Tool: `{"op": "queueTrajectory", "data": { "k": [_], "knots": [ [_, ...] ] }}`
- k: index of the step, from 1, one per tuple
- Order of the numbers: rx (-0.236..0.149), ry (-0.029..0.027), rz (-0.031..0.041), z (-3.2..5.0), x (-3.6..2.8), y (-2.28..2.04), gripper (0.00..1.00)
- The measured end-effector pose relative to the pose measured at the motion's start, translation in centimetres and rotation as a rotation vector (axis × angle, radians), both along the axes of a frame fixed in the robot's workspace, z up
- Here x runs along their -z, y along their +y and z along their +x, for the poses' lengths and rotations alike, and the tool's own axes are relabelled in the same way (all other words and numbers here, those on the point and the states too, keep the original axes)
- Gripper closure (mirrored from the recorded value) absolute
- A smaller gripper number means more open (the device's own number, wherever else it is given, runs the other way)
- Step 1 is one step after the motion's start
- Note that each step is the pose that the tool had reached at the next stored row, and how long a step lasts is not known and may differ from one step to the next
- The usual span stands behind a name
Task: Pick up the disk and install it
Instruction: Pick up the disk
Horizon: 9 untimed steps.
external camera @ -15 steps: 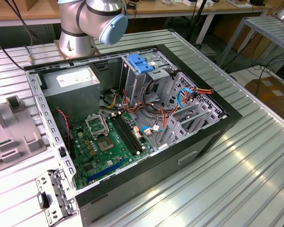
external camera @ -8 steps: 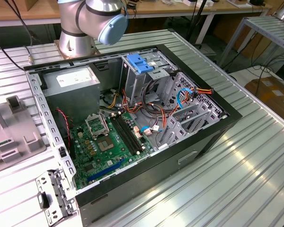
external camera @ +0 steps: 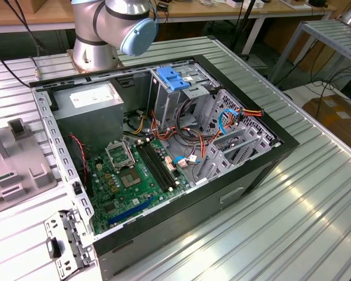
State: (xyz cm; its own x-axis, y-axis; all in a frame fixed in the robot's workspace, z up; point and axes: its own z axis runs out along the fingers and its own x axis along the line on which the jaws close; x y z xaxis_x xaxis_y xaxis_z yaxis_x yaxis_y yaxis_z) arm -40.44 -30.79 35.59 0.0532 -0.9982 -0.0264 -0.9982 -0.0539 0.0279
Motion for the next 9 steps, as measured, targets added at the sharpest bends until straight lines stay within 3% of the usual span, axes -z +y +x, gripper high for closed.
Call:
{"op": "queueTrajectory", "data": {
  "k": [2, 5, 9],
  "knots": [
    [0.0, 0.0, 0.0, 0.0, 0.0, 0.0, 0.56],
    [0.0, 0.0, 0.0, 0.0, 0.01, 0.0, 0.38],
    [0.0, -0.0002, 0.0014, -0.02, 0.04, 0.01, 0.38]
  ]
}}
